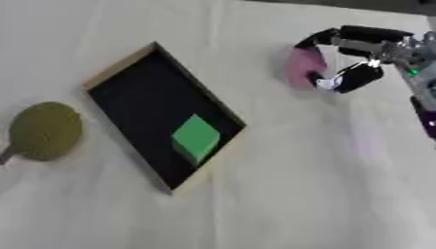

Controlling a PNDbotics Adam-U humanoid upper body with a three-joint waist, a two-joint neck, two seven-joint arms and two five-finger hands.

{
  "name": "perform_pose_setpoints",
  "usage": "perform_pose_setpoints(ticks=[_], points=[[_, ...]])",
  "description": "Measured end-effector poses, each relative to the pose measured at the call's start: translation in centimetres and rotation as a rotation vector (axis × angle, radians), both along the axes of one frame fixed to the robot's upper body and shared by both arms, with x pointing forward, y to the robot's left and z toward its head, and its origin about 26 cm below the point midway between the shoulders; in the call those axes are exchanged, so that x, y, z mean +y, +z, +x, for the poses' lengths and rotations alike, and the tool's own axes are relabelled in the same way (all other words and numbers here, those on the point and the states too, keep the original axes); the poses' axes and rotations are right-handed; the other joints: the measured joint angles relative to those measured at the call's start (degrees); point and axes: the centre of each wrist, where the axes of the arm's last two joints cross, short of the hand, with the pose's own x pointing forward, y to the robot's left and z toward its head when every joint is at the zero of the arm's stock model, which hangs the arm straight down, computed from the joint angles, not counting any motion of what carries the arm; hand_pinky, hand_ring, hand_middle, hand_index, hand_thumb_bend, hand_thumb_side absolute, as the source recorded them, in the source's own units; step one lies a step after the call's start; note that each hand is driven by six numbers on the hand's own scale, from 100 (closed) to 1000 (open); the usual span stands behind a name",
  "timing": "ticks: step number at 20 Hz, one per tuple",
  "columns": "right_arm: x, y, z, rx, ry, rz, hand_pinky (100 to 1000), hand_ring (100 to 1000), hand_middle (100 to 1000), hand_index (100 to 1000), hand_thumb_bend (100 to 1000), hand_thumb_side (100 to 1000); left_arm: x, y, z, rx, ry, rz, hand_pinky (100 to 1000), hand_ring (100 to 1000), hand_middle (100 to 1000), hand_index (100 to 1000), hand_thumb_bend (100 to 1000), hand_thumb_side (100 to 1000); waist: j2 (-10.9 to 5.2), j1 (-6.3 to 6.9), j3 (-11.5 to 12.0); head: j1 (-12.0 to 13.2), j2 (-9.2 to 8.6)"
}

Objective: Pick up objects on the table and place them in the box.

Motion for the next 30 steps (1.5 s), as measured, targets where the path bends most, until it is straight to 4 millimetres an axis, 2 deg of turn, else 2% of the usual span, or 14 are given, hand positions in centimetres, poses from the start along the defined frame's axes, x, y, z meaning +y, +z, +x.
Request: perform_pose_setpoints(ticks=[2,4,6,7,11,22,25,30], points=[[0.1,0.0,0.1,-0.003,0.004,0.002,1000,1000,602,762,100,263,0.0,0.0,0.0,0.002,0.001,0.000,653,809,799,813,100,690,0.00,0.00,-0.02,0.00,0.00],[0.2,0.0,0.1,-0.006,0.006,0.005,1000,962,492,669,100,259,0.0,0.0,0.0,0.003,0.001,0.001,653,809,799,813,100,691,0.00,-0.02,-0.05,0.00,0.01],[0.2,0.0,0.1,-0.007,0.010,0.014,990,940,438,621,100,185,0.0,0.0,0.0,0.005,0.001,0.002,653,809,799,813,100,691,-0.01,-0.02,-0.14,0.00,0.02],[0.2,0.0,0.1,-0.009,0.013,0.021,985,928,407,593,100,200,0.0,0.0,0.0,0.006,0.001,0.003,653,808,798,813,100,691,-0.02,-0.02,-0.18,-0.01,0.02],[0.4,-0.1,0.2,-0.022,0.018,0.051,965,882,327,517,100,138,0.0,0.0,0.0,0.008,0.001,0.005,653,808,797,813,100,691,-0.09,-0.01,-0.30,-0.02,0.05],[0.9,0.4,0.0,-0.058,0.021,0.084,939,807,253,447,100,139,0.1,-0.2,0.0,0.020,0.001,0.006,655,809,796,813,100,686,-0.93,-0.01,-0.89,-0.02,0.51],[1.4,1.0,-0.3,-0.076,0.041,0.092,936,804,250,445,100,136,0.1,-0.3,0.0,0.023,0.002,0.007,655,809,796,813,100,686,-1.46,-0.01,-1.18,0.00,0.77],[3.1,2.8,-1.0,-0.113,0.105,0.092,929,798,254,448,100,139,0.2,-0.6,-0.1,0.037,0.003,0.006,655,808,795,813,100,681,-3.13,-0.12,-1.98,-0.01,2.30]])
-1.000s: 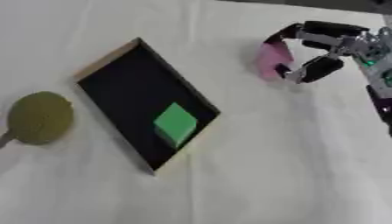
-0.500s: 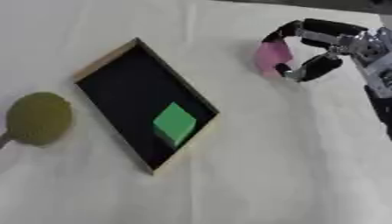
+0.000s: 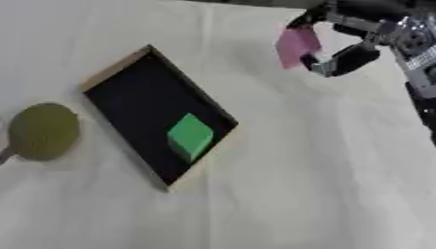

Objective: Pick up objects on the table and place them in the box.

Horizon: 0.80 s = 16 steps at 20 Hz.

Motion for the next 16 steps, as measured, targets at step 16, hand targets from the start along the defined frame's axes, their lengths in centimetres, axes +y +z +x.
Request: perform_pose_setpoints(ticks=[16], points=[[14.1,0.7,-0.4,0.077,0.352,-0.046,937,753,257,454,100,156,-0.2,0.1,0.1,-0.008,-0.018,-0.031,661,804,791,812,100,634,-3.14,0.47,0.41,-1.68,2.98]])
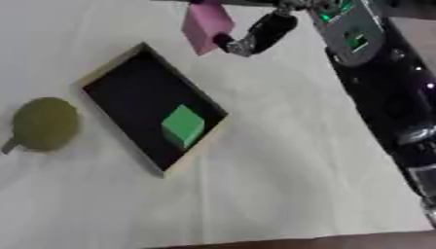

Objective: Pick up objects on the table and place them in the box.

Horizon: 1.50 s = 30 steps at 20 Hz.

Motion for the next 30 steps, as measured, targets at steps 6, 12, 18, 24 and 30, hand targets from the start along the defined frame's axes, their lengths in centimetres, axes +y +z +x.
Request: perform_pose_setpoints(ticks=[6,12,18,24,30], points=[[4.3,-1.7,-0.2,0.042,0.080,0.012,938,753,267,465,100,156,0.0,0.1,0.0,-0.021,0.008,-0.037,663,803,788,807,100,617,-0.50,0.02,0.53,-0.43,0.41],[7.3,-3.4,-0.6,0.025,0.090,0.001,929,749,277,475,100,147,0.2,0.2,0.0,-0.036,0.019,-0.059,664,803,789,805,100,616,-1.07,0.02,0.61,-0.81,0.90],[9.0,-5.9,-0.5,-0.005,0.023,0.009,928,750,288,486,100,152,0.4,-0.1,0.0,-0.030,0.030,-0.062,664,806,791,806,100,623,-1.26,0.03,0.54,-0.81,0.91],[9.4,-8.2,-0.1,-0.020,-0.045,0.005,926,762,317,514,100,160,0.5,-0.3,-0.1,-0.023,0.034,-0.061,663,808,793,807,100,630,-1.21,0.19,0.37,-0.80,0.91],[9.3,-9.2,0.2,-0.035,-0.080,0.002,929,773,331,534,100,163,0.5,-0.4,-0.1,-0.016,0.036,-0.056,663,809,795,807,100,636,-0.97,0.21,0.26,-0.80,0.91]])
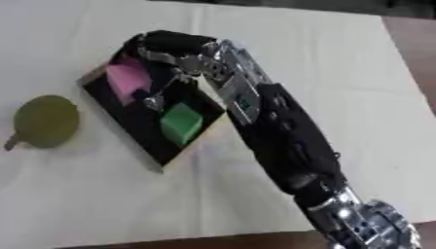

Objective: Pick up objects on the table and place them in the box.

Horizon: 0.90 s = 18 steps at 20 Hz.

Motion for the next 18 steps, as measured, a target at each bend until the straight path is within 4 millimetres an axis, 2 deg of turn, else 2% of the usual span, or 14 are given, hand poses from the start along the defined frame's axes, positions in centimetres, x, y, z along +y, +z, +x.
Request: perform_pose_setpoints(ticks=[4,6,7,8,9,10,11,14,18], points=[[-0.05,-0.11,0.04,-0.002,-0.006,0.012,933,788,352,556,100,164,0.02,-0.05,-0.01,0.006,0.001,0.004,663,810,795,808,100,637,0.03,0.01,-0.12,0.00,0.00],[-0.06,-0.10,0.04,-0.001,-0.005,0.012,937,821,465,644,100,168,0.02,-0.06,-0.01,0.006,0.001,0.004,663,810,795,808,100,637,0.03,0.01,-0.12,0.00,0.00],[-0.07,-0.10,0.04,0.000,-0.003,0.010,952,873,584,732,100,178,0.02,-0.06,-0.01,0.007,0.001,0.005,663,810,796,808,100,637,0.03,0.01,-0.12,-0.01,0.00],[-0.07,-0.10,0.05,0.003,0.003,0.003,957,889,620,759,100,180,0.02,-0.06,-0.01,0.008,0.001,0.005,663,810,796,808,100,636,0.03,0.01,-0.12,-0.01,-0.01],[-0.07,-0.10,0.04,0.005,0.012,-0.010,976,947,735,847,100,183,0.02,-0.06,-0.01,0.008,0.000,0.006,664,811,796,808,100,636,0.03,0.01,-0.12,-0.01,-0.01],[-0.07,-0.11,0.04,0.010,0.024,-0.026,981,961,752,865,100,180,0.02,-0.06,-0.01,0.009,0.000,0.007,664,811,796,808,100,636,0.03,0.01,-0.12,-0.01,-0.01],[-0.07,-0.11,0.04,0.015,0.037,-0.044,1000,1000,827,941,100,155,0.02,-0.06,-0.01,0.010,0.000,0.007,664,811,796,808,100,636,0.03,0.01,-0.12,-0.01,-0.01],[-0.11,-0.10,0.06,0.029,0.066,-0.095,1000,1000,844,981,100,111,0.01,-0.06,-0.01,0.010,-0.001,0.008,664,811,796,808,100,636,0.03,0.01,-0.12,-0.01,-0.02],[-0.39,0.04,0.16,0.040,0.067,-0.106,1000,1000,849,1000,100,129,0.00,-0.06,-0.01,0.010,-0.002,0.008,664,811,796,808,100,636,0.03,0.00,-0.09,0.03,-0.02]])
